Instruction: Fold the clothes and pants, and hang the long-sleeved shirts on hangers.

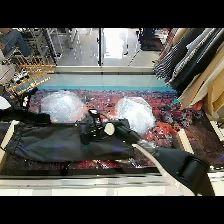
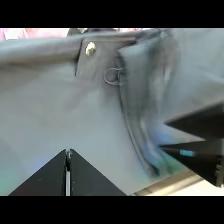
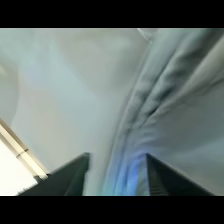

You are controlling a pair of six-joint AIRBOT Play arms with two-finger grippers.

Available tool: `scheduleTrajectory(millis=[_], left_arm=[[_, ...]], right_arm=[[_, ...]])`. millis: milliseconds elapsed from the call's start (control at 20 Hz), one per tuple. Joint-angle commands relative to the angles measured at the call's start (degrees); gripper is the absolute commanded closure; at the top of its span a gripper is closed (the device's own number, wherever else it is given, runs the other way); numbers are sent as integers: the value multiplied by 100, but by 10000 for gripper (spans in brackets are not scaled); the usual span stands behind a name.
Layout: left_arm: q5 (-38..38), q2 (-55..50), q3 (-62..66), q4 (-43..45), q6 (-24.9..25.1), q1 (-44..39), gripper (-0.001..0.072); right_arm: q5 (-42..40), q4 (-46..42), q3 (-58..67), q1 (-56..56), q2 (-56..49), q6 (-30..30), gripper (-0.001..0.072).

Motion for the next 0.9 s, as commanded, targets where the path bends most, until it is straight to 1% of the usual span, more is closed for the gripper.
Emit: scheduleTrajectory(millis=[0,50,100,150,200,250,300,400,450,550,600,650,700,850], left_arm=[[-79,-160,-205,-4,-11,7,692],[-72,-195,-275,-52,17,-59,692],[-72,-225,-328,-179,166,-131,692],[-70,-284,-350,-402,297,-223,692],[-66,-356,-372,-717,452,-319,693],[-63,-461,-378,-1071,627,-448,693],[-15,-588,-378,-1292,721,-601,693],[192,-925,-378,-1292,719,-994,693],[249,-1147,-378,-1292,717,-1193,693],[450,-1589,-378,-1222,647,-1517,693],[608,-1766,-378,-1045,511,-1628,694],[743,-1912,-376,-833,304,-1711,694],[809,-2009,-376,-710,240,-1755,694],[953,-2155,-376,-688,221,-1788,694]], right_arm=[[431,-103,649,-179,-278,-92,269],[619,-273,638,-525,4,-90,268],[935,-472,621,-984,319,-90,266],[1281,-612,560,-1458,597,-87,241],[1624,-671,398,-1982,898,-98,234],[1928,-702,133,-2487,1182,-199,178],[2159,-697,-201,-2918,1427,-306,168],[2535,-632,-1075,-3676,1790,-509,45],[2627,-376,-1541,-3956,1878,-822,16],[2527,494,-2398,-4308,1873,-1720,15],[2312,804,-2715,-4363,1838,-2098,15],[2133,938,-2903,-4360,1797,-2367,14],[2052,979,-2986,-4330,1716,-2577,13],[1961,1207,-2981,-4266,1434,-3040,11]])
